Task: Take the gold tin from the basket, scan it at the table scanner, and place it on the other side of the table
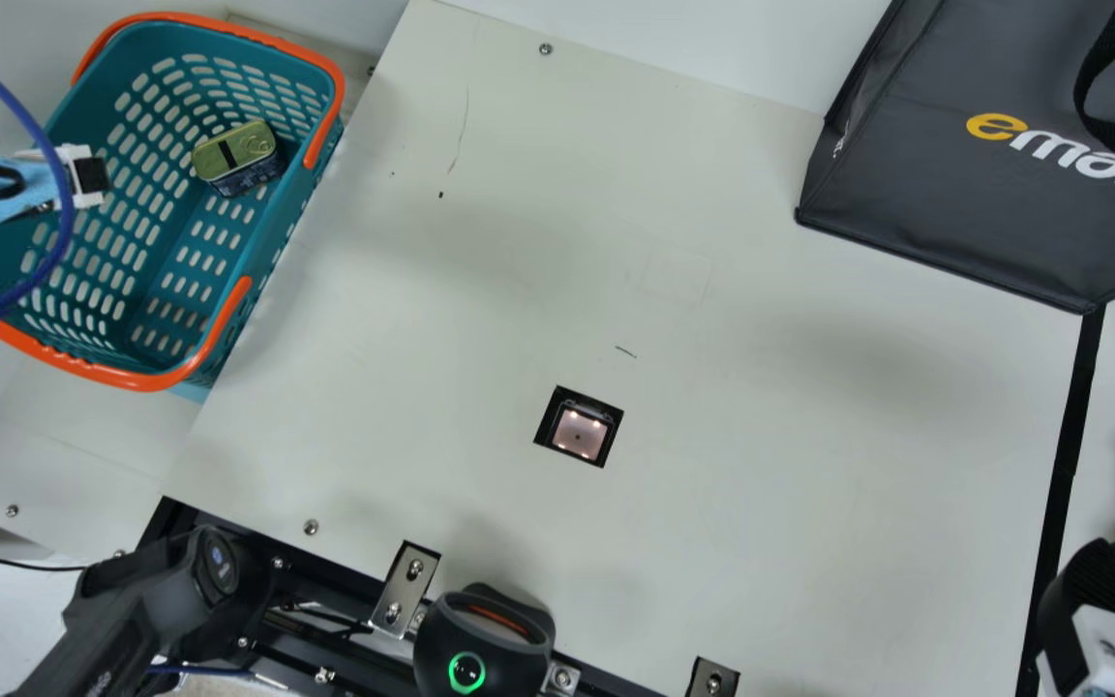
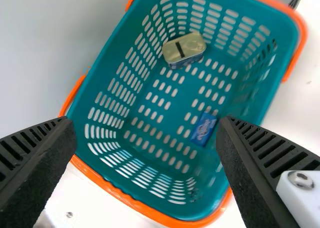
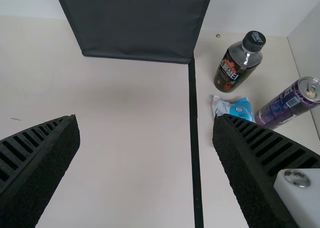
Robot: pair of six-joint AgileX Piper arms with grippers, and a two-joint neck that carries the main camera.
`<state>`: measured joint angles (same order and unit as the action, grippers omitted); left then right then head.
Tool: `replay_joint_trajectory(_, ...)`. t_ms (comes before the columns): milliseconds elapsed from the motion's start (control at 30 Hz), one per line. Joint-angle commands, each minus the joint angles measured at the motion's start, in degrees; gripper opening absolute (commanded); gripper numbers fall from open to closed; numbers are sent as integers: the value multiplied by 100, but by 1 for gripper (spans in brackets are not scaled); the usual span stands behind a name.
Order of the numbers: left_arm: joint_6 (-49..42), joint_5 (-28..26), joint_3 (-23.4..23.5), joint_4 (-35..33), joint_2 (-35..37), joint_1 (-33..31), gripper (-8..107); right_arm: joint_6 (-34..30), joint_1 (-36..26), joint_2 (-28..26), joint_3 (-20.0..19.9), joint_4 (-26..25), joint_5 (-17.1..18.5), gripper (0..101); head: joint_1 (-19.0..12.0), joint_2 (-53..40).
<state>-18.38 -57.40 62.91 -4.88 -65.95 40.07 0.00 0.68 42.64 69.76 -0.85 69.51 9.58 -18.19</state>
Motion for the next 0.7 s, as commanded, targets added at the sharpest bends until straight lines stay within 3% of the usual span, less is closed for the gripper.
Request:
replay_joint_trajectory(0, -601, 43, 57, -72, -285, 82, 90, 0, 0, 0, 0, 0, 0, 95, -166, -23)
replay_joint_trajectory(667, -2926, 753, 490, -779, -2200, 85, 90, 0, 0, 0, 0, 0, 6, 95, -166, -23)
